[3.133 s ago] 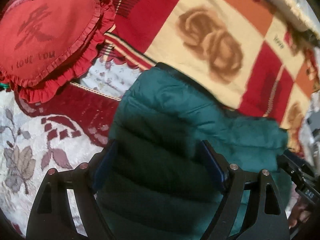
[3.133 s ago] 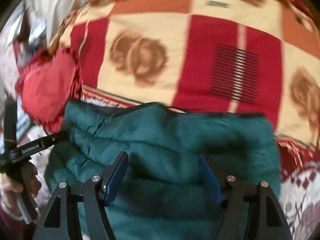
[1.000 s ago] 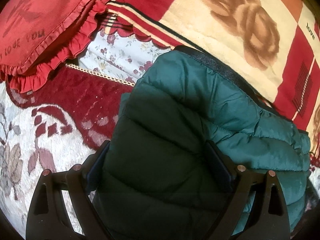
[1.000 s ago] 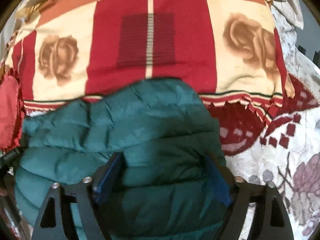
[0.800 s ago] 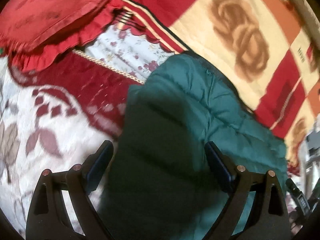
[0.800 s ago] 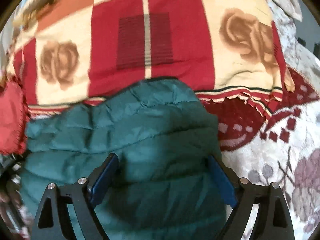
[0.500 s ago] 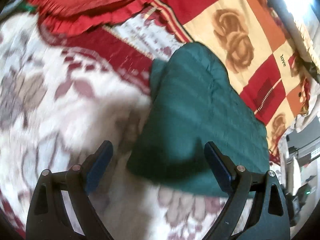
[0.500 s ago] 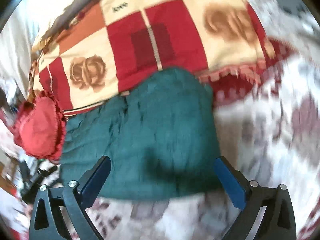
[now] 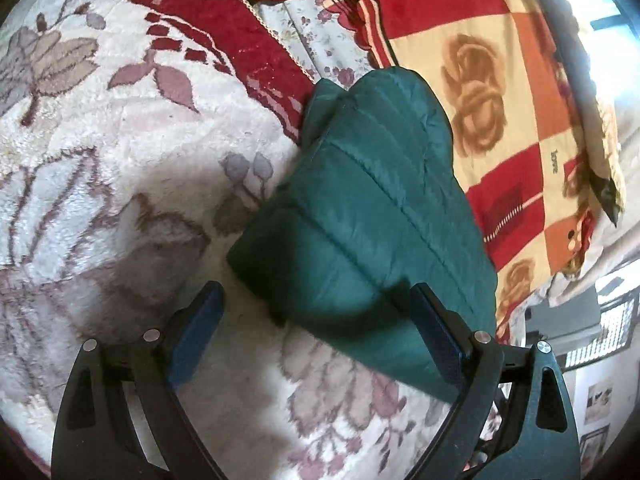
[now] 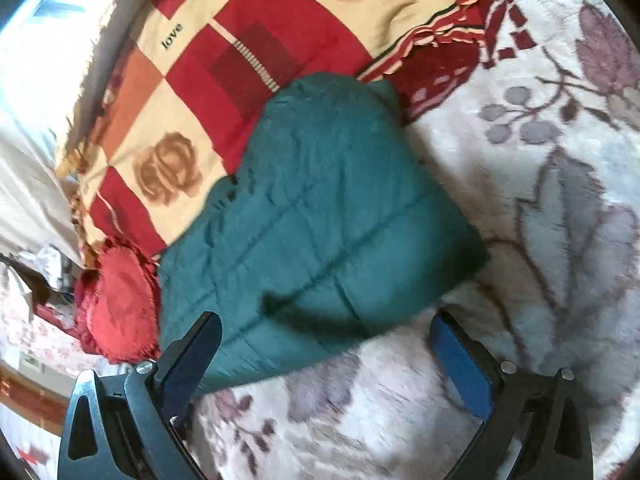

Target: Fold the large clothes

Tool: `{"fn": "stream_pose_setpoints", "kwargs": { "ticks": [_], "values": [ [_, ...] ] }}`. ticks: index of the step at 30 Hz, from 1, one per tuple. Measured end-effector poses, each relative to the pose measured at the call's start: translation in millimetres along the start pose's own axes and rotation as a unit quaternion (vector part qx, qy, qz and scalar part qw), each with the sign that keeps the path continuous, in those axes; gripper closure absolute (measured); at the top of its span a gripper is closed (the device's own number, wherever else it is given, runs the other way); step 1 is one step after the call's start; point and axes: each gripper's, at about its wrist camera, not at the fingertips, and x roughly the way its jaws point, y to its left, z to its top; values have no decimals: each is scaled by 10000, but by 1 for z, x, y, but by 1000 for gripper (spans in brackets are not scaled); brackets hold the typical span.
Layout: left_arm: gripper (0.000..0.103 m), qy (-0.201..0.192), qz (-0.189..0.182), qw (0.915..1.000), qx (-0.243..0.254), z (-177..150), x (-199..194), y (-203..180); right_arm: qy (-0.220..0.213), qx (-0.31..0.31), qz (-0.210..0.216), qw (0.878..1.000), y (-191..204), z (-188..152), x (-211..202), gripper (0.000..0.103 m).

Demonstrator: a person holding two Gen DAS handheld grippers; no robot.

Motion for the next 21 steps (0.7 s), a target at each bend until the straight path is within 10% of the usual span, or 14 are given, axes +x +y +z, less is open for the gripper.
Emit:
{"fn": "stream_pose_setpoints", "kwargs": {
  "ticks": [16, 21],
  "values": [
    [8, -106, 516, 9986, 92, 11, 27, -24, -37, 68, -310, 9995, 14, 25, 42, 0],
    [47, -258, 479, 9975, 459, 8, 16, -32, -141, -310, -498, 9982, 28, 26, 40, 58]
  ]
}}
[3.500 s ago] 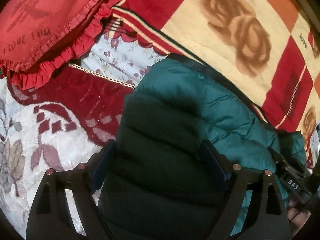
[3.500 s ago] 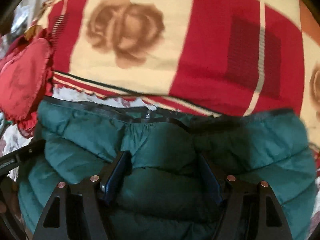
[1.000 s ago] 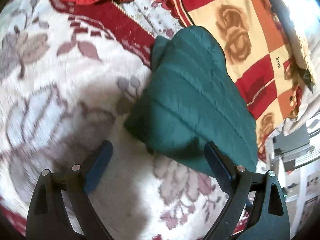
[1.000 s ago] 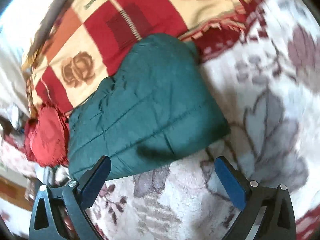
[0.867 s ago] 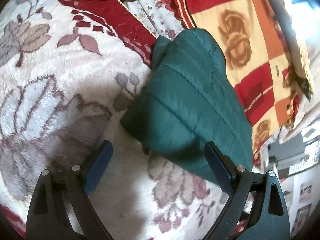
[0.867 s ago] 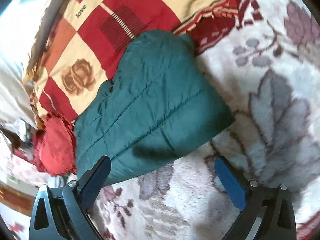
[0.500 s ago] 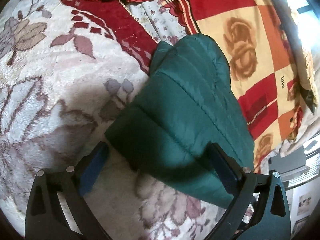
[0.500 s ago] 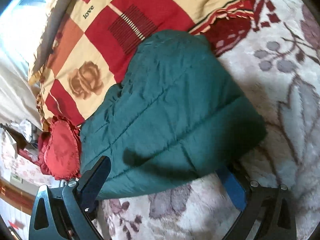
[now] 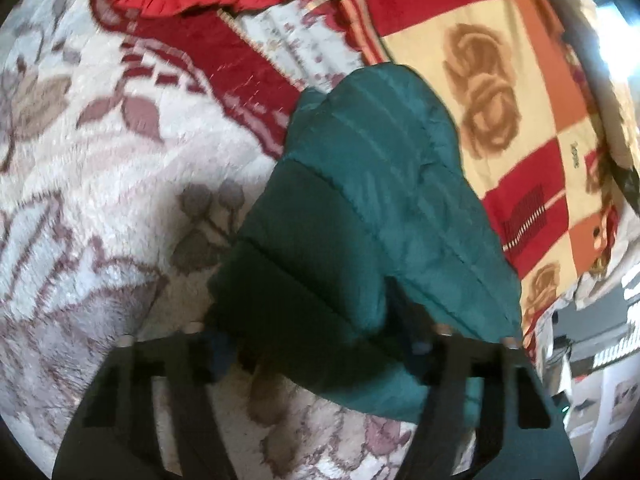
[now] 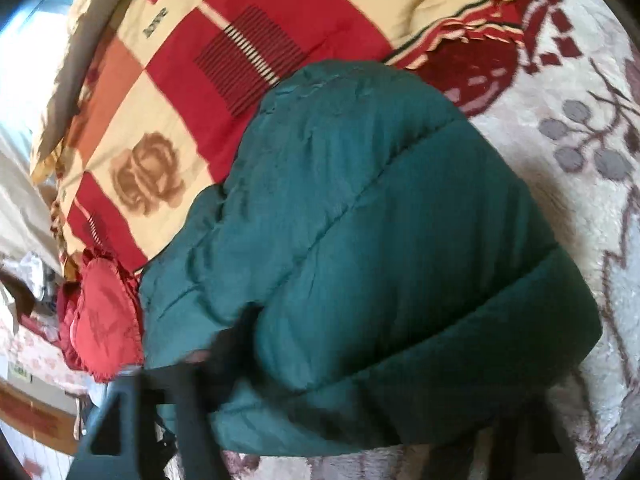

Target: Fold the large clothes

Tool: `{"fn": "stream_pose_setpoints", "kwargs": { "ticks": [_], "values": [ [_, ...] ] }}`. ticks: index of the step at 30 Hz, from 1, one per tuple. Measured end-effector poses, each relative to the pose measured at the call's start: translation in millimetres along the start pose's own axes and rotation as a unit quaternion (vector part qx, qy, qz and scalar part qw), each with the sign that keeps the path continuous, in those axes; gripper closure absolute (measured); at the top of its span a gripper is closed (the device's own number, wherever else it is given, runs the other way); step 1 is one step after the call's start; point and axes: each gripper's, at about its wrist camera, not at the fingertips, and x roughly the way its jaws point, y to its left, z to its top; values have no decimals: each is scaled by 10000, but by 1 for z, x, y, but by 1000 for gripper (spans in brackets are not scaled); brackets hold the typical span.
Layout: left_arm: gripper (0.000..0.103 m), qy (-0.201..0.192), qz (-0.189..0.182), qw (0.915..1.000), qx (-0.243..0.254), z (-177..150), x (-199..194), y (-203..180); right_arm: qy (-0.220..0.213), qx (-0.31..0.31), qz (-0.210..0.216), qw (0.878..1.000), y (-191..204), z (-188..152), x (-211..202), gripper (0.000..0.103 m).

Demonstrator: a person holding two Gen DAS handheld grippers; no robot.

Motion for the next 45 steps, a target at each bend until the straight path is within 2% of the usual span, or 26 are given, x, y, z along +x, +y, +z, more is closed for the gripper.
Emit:
{"fn": "stream_pose_setpoints", "kwargs": {
  "ticks": [2, 5, 12, 19, 25, 29, 31, 33, 35, 36, 38, 39, 45],
  "values": [
    [59, -74, 32, 9997, 220, -2, -8, -6, -90, -452, -182, 9988, 13, -2, -8, 65],
    [64, -156, 101, 9989, 437, -6, -20, -13, -109, -744, -245, 9969, 22, -5, -17, 70],
    [66, -125, 136, 9966, 806, -24, -55, -18, -76, -955, -204, 9952, 25, -20, -49, 72],
    [66, -45, 188, 9921, 1237, -60, -93, -14, 20, -912, -191, 9957, 20, -58, -92, 72],
    [66, 56, 176, 9912, 1308, -89, -119, -1, 82, -772, -111, 9969, 10, -90, -122, 72],
    [66, 120, 253, 9905, 1349, -109, -123, 9, 146, -755, -219, 9968, 1, -104, -124, 72],
    [65, 137, 301, 9912, 1283, -115, -116, 15, 294, -704, -381, 9964, -6, -106, -115, 67],
    [61, 157, 342, 9916, 1237, -118, -111, 21, 418, -589, -519, 9960, -13, -108, -110, 42],
    [49, 131, 368, 9921, 1192, -119, -111, 26, 496, -489, -632, 9956, -19, -109, -110, 28],
    [45, 132, 355, 9927, 1149, -118, -111, 28, 508, -489, -637, 9955, -21, -109, -112, 27],
    [29, 154, 411, 9933, 1067, -117, -113, 33, 500, -515, -658, 9953, -25, -110, -119, 26],
    [26, 158, 435, 9936, 1034, -116, -115, 36, 499, -506, -690, 9951, -26, -109, -123, 24],
    [24, -113, 620, 9916, 1131, -115, -140, 35, 342, -677, -1024, 9919, -28, -114, -163, 24]
  ]
}}
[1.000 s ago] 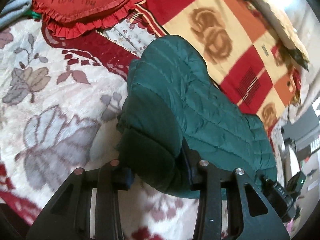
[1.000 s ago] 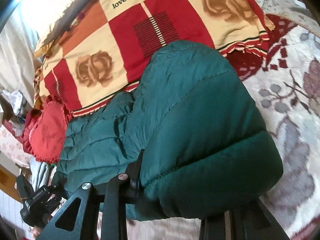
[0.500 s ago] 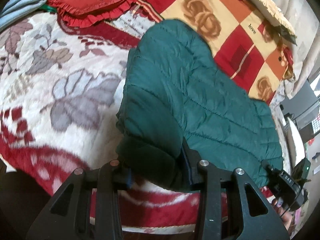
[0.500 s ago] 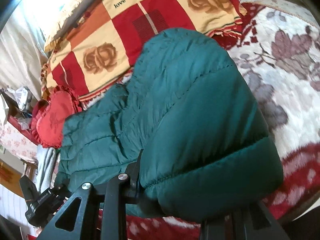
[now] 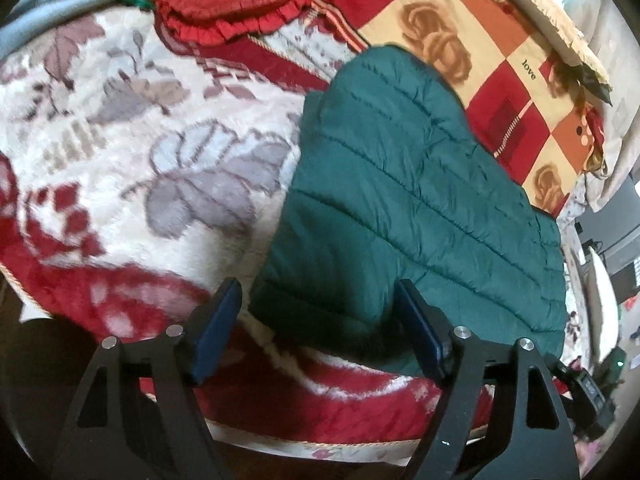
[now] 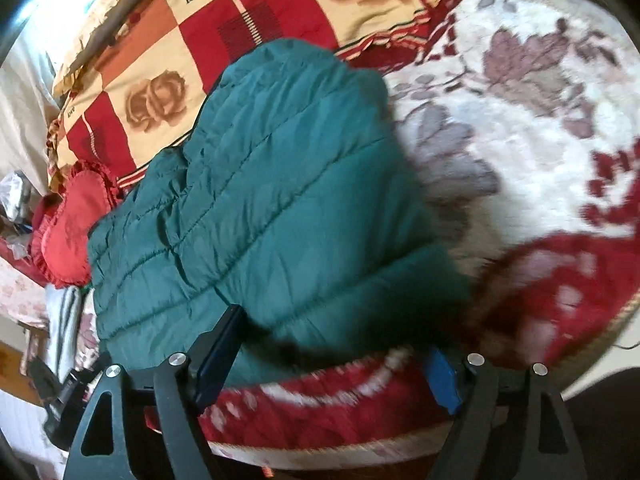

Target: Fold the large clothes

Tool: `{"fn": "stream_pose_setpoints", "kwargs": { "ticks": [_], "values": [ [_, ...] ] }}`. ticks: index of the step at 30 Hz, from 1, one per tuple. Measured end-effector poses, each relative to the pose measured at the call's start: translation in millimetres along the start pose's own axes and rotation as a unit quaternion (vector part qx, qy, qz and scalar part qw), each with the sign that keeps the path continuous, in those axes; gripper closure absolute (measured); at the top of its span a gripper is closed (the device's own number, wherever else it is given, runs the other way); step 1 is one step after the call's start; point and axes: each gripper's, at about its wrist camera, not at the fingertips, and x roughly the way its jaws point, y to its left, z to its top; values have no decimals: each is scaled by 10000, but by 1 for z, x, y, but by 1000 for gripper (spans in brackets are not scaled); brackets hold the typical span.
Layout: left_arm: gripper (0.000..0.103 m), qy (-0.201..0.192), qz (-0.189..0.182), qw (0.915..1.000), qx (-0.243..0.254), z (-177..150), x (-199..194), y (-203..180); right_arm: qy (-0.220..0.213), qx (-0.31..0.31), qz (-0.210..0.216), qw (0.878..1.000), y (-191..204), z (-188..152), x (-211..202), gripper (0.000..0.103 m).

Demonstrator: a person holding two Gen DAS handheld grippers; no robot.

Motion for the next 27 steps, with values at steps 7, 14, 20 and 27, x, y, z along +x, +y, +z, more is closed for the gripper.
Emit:
{"fn": "stream_pose_setpoints", "kwargs": {
  "ticks": [7, 14, 20, 27],
  "values": [
    [24, -503, 163, 9973, 517, -7, -30, -30, -524, -655, -105, 9964, 24, -9, -47, 19],
    [24, -761, 329, 9895, 1186, -27, -46, -71, -769, -1561, -49, 9847, 86, -34, -43, 19],
    [24, -796, 298, 9876, 1321, -41, -48, -81, -859, -2189, -177, 9718, 125, -51, -37, 19],
    [24, -940, 390, 9838, 1479, -50, -53, -88, -942, -2623, -155, 9602, 156, -62, -37, 16]
  ]
}}
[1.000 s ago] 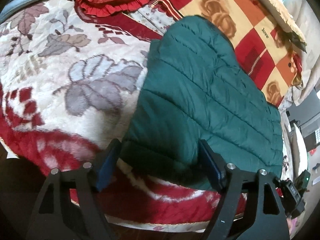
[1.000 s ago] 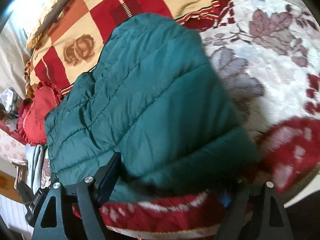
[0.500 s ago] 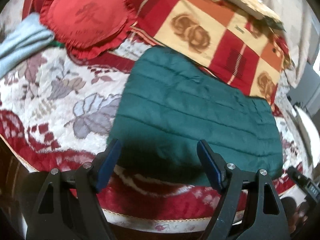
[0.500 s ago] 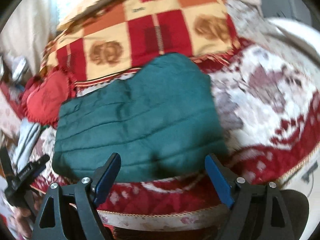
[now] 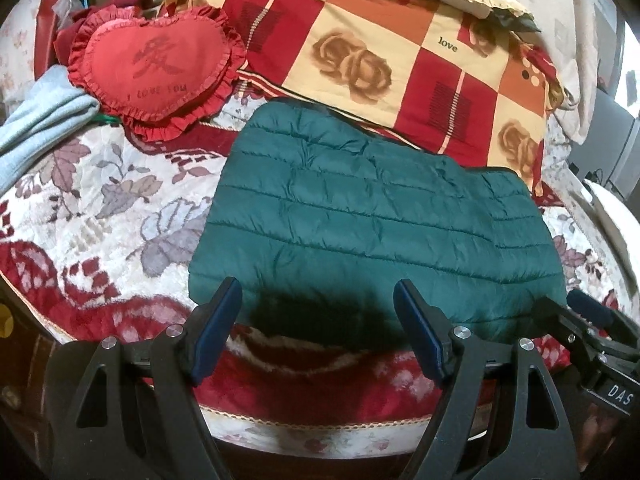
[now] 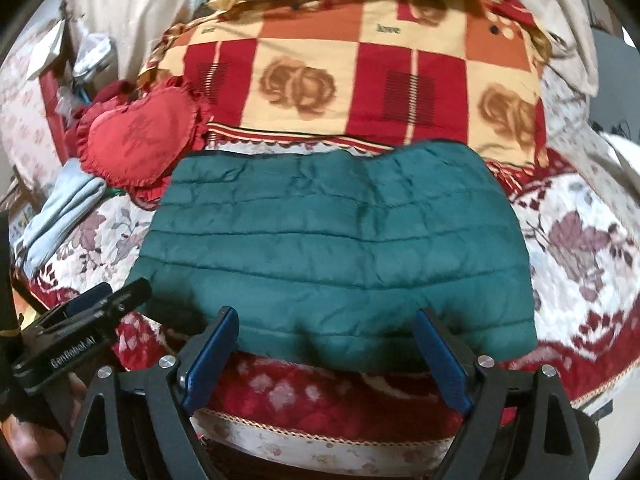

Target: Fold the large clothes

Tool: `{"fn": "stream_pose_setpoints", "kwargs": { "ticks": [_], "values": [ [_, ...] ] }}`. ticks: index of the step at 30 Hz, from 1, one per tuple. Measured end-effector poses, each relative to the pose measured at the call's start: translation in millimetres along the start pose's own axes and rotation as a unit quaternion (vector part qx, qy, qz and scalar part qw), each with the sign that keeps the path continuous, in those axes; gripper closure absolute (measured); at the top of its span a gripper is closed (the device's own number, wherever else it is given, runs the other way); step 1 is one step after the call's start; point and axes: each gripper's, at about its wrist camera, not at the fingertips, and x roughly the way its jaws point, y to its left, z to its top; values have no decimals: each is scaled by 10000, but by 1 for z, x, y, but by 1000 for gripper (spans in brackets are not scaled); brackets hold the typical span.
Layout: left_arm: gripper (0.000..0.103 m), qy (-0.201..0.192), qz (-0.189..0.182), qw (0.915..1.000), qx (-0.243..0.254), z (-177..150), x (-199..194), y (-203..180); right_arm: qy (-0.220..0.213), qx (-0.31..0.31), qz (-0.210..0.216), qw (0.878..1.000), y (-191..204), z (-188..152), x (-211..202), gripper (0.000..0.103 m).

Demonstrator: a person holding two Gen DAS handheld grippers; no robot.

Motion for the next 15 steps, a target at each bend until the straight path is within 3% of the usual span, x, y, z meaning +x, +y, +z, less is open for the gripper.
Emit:
{"fn": "stream_pose_setpoints", "kwargs": {
  "ticks": [5, 15],
  "values": [
    [24, -79, 89, 9999, 65, -2, -3, 0, -216, -86, -81, 9997, 10, 0, -3, 5],
    [24, -148, 196, 9996, 151, -6, -7, -4, -227, -14, -108, 9997, 7, -4, -4, 5]
  ]
}}
